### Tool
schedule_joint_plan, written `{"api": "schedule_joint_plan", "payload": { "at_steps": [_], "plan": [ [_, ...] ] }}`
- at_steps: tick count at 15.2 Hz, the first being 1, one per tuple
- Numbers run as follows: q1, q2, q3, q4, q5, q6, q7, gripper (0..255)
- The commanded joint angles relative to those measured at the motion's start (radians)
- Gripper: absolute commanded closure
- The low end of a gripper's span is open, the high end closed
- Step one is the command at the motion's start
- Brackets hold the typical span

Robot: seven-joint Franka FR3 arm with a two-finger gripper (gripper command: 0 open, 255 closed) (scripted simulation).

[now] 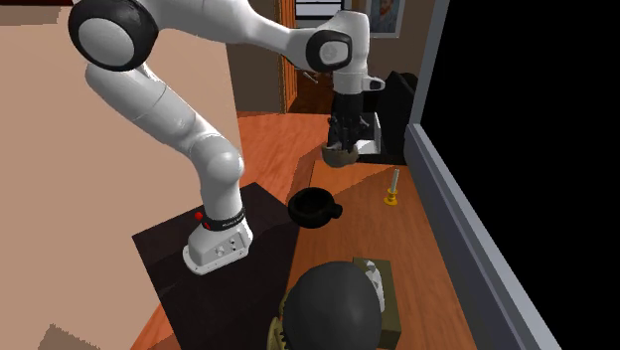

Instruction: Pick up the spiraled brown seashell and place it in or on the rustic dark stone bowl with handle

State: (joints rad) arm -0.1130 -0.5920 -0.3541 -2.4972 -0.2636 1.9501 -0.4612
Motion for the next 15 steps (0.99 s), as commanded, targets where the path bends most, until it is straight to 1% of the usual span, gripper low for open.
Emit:
{"api": "schedule_joint_plan", "payload": {
  "at_steps": [1, 6, 15],
  "plan": [
    [-0.024, -0.093, 0.009, -0.05, -0.019, -0.043, -0.003, 255],
    [-0.087, -0.324, 0.033, -0.149, -0.047, -0.176, -0.026, 255],
    [-0.101, -0.313, 0.001, -0.262, -0.08, -0.053, -0.016, 255]
  ]
}}
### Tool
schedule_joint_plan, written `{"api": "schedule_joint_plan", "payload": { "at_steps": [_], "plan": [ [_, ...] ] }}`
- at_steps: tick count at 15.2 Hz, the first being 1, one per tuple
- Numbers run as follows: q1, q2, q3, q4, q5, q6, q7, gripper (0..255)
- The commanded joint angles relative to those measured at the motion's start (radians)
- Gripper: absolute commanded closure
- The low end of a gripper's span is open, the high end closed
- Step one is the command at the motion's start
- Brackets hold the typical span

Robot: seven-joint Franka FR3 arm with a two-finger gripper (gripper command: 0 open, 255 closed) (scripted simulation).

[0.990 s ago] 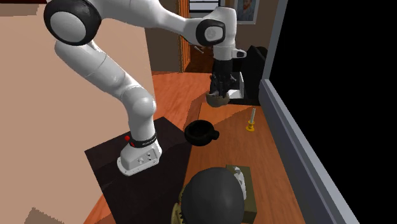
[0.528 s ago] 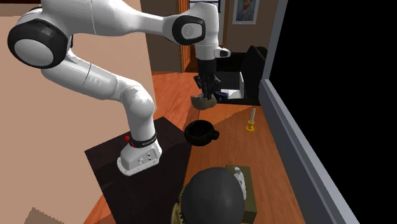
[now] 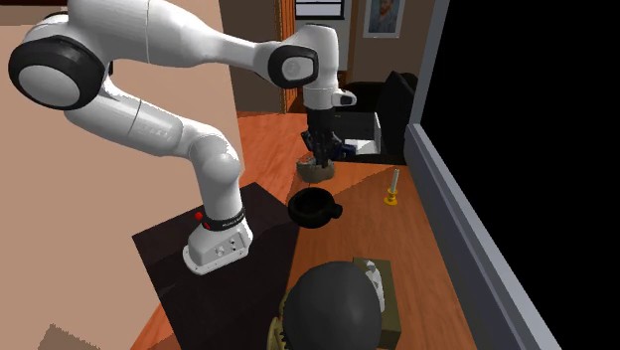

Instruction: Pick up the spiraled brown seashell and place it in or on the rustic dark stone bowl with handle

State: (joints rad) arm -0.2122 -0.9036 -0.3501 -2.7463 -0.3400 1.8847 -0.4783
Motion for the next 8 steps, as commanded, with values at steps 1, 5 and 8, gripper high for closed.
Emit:
{"api": "schedule_joint_plan", "payload": {
  "at_steps": [1, 5, 8],
  "plan": [
    [-0.004, 0.002, -0.007, -0.024, -0.008, 0.027, 0.002, 255],
    [-0.011, 0.018, -0.024, -0.07, -0.026, 0.087, 0.007, 255],
    [-0.016, 0.034, -0.037, -0.101, -0.04, 0.135, 0.01, 255]
  ]
}}
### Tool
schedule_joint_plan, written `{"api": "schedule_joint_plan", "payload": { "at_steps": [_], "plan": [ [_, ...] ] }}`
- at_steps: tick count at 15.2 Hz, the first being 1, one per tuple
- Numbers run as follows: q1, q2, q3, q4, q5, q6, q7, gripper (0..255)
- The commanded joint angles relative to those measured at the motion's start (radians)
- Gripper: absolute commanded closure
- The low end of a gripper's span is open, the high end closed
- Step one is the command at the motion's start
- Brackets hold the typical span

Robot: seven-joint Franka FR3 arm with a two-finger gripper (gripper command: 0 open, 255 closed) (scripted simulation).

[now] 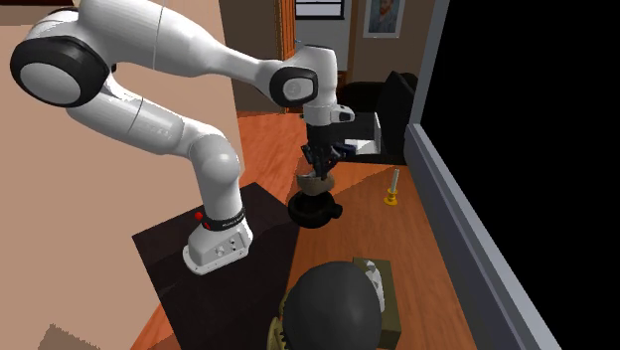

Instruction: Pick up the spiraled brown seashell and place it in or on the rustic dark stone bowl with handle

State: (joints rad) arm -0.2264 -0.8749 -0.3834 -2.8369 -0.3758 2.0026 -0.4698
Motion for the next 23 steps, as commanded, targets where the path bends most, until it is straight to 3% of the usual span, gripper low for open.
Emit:
{"api": "schedule_joint_plan", "payload": {
  "at_steps": [1, 5, 12, 13, 18, 21, 23],
  "plan": [
    [-0.003, 0.012, -0.009, -0.021, -0.01, 0.034, 0.003, 255],
    [-0.01, 0.042, -0.027, -0.059, -0.03, 0.1, 0.008, 255],
    [-0.009, 0.042, -0.027, -0.059, -0.03, 0.1, 0.008, 255],
    [-0.01, 0.042, -0.027, -0.059, -0.03, 0.1, 0.008, 0],
    [-0.01, 0.042, -0.027, -0.059, -0.03, 0.1, 0.008, 0],
    [0.004, -0.014, 0.012, 0.013, 0.01, -0.027, 0.003, 0],
    [0.008, -0.025, 0.021, 0.034, 0.02, -0.058, 0.002, 0]
  ]
}}
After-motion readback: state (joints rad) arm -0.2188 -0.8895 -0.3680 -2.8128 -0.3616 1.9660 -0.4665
